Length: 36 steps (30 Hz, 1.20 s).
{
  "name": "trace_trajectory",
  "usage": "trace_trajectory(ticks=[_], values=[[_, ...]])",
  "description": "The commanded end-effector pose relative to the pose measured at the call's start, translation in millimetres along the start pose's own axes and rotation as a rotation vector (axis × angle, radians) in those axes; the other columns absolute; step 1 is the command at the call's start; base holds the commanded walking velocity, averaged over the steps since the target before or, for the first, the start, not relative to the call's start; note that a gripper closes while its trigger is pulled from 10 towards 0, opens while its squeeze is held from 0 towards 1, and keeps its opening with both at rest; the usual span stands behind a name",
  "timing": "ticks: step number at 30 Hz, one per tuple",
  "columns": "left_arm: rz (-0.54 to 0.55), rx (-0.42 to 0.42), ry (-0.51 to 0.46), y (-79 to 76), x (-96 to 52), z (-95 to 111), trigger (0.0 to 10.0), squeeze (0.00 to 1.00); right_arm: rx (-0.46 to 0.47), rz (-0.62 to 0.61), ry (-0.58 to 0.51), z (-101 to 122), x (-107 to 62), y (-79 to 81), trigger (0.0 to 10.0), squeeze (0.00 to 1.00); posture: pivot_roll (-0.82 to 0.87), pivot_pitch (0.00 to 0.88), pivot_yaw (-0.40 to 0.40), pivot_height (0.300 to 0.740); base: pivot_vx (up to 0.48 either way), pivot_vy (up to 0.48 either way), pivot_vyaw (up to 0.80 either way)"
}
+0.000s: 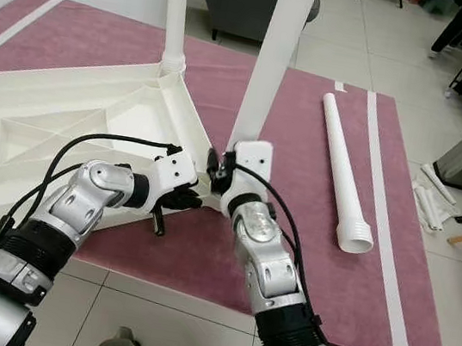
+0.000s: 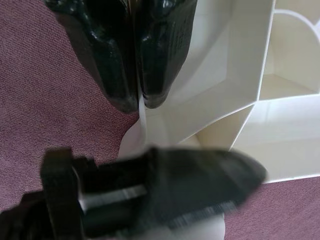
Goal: Building children table
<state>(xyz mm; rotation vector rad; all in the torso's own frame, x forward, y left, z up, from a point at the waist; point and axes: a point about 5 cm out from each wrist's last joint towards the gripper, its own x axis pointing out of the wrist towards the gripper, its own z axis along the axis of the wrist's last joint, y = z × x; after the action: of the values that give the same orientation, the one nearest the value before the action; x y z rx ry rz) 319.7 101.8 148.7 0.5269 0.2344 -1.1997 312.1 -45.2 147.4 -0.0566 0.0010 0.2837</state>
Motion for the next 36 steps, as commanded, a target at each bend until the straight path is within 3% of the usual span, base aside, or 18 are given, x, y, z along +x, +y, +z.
trace_trajectory(ticks=[1, 6, 7, 9, 13, 20, 24, 27, 36], values=[[0.011, 0.086, -0.075, 3.4, -1.0, 20.9, 0.0, 0.00, 0.035, 0.099, -0.009, -3.6, -4.7, 15.9, 10.0, 0.00, 0.15, 0.073, -0.010, 0.740, 0.000, 0.000, 0.00], [-0.005, 0.097, -0.067, 1.6, -3.0, 19.1, 0.0, 0.00, 0.027, 0.211, -0.084, 10.4, -5.1, 16.8, 10.0, 0.00, 0.15, 0.074, -0.010, 0.740, 0.000, 0.000, 0.00], [-0.035, 0.119, -0.047, -2.9, -8.3, 15.1, 0.0, 0.00, -0.025, 0.321, -0.150, 24.5, -6.5, 10.1, 10.0, 0.00, 0.15, 0.074, -0.009, 0.740, 0.000, 0.000, 0.00], [-0.035, 0.119, -0.047, -2.9, -8.3, 15.1, 0.0, 0.00, -0.025, 0.321, -0.150, 24.5, -6.5, 10.1, 10.0, 0.00, 0.15, 0.074, -0.009, 0.740, 0.000, 0.000, 0.00], [-0.091, 0.149, -0.016, -12.4, -18.0, 7.8, 0.0, 0.00, -0.145, 0.399, -0.189, 37.5, -4.6, -11.8, 10.0, 0.00, 0.15, 0.074, -0.012, 0.740, 0.000, 0.000, 0.00], [-0.121, 0.154, -0.008, -20.1, -24.9, 4.2, 0.0, 0.00, -0.235, 0.463, -0.180, 41.6, 0.3, -24.4, 10.0, 0.00, 0.15, 0.074, -0.014, 0.740, 0.000, 0.000, 0.00], [-0.131, 0.154, -0.008, -22.7, -26.6, 3.5, 0.0, 0.00, -0.252, 0.501, -0.171, 41.4, 0.9, -24.5, 10.0, 0.00, 0.15, 0.074, -0.014, 0.740, 0.000, 0.000, 0.00], [-0.199, 0.192, 0.015, -34.7, -38.7, -0.7, 0.0, 0.00, -0.253, 0.673, -0.116, 37.5, -0.4, -24.5, 10.0, 0.00, 0.16, 0.077, -0.016, 0.740, 0.000, 0.000, 0.00], [-0.237, 0.217, 0.053, -41.8, -55.8, -6.3, 0.0, 0.00, -0.200, 0.794, -0.076, 38.7, -0.4, -30.7, 10.0, 0.00, 0.17, 0.078, -0.030, 0.740, 0.000, 0.000, 0.00]])
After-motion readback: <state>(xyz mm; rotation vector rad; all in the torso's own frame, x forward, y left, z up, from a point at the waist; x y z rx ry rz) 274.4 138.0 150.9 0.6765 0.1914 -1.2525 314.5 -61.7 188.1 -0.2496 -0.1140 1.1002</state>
